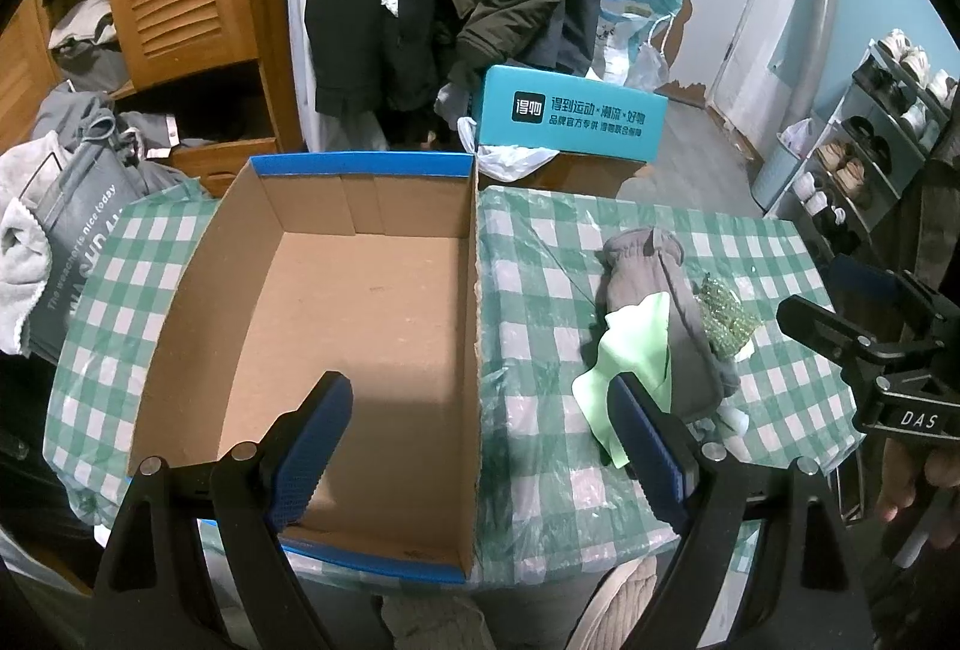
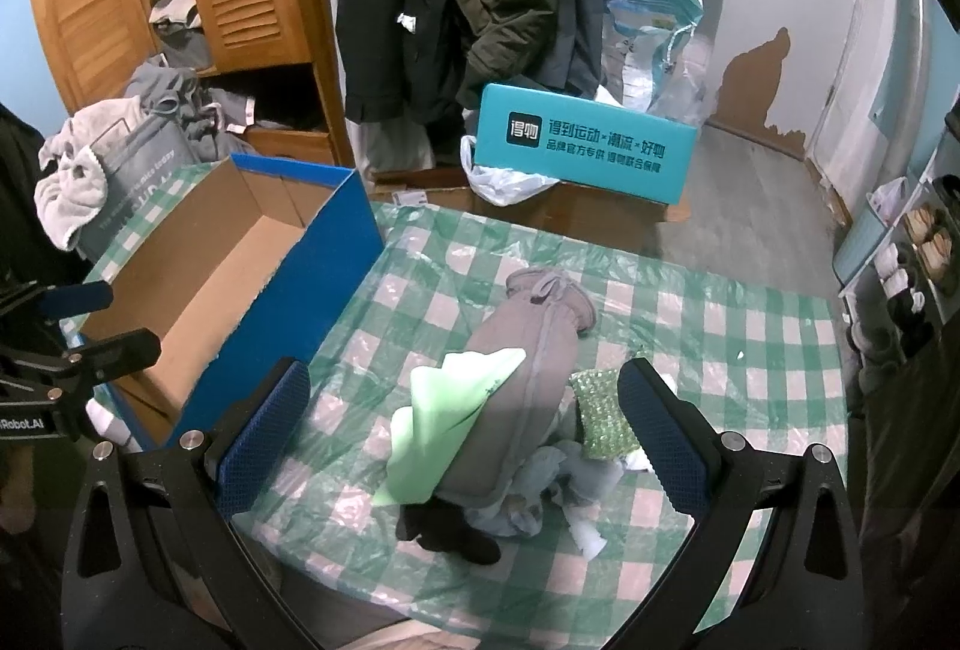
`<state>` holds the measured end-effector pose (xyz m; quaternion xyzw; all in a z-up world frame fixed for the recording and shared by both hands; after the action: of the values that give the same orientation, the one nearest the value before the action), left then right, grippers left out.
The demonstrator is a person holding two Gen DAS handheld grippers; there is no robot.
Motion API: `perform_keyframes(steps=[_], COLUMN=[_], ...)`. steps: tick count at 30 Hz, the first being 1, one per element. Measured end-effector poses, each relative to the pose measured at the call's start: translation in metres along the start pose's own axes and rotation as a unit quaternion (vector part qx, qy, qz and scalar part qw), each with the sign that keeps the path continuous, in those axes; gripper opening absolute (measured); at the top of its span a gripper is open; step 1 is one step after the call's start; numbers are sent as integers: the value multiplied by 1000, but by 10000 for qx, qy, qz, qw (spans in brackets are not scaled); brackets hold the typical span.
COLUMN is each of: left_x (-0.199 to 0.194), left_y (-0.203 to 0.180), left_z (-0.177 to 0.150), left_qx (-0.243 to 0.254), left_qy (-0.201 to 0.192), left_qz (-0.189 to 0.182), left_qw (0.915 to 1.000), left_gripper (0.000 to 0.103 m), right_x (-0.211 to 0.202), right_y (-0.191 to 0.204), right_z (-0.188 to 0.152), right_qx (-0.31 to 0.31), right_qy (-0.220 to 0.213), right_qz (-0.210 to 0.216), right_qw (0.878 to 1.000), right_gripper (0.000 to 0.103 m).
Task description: Organize soft objects
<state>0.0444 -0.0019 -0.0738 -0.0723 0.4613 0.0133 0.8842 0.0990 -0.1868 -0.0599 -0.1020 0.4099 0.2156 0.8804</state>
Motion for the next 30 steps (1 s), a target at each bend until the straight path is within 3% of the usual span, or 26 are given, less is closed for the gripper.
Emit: perform_keyframes(steps=[30], left_x=[3], left_y=[-4], left_z=[-7], left_qx=[46], left_qy=[71], left_qz=[-9], left_qw=[10000], left_gripper=[88], right_x=[-5], right_y=[-5], right_z=[6], right_qx=[88], right_qy=[-192], right_qz=[19], right_qw=[9998], right_gripper=[101])
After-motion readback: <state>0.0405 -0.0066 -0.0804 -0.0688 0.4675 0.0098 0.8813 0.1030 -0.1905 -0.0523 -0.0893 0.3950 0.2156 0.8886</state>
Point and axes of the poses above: each gripper's, at about its wrist camera, not at the fingertips, and x roughly the way its jaws point, y to its left, z to its top, the point moved 8 cm from there along x, roughly the way its jaws point, and after that the axes turned 1 degree about -x, right-handed, at the moved point
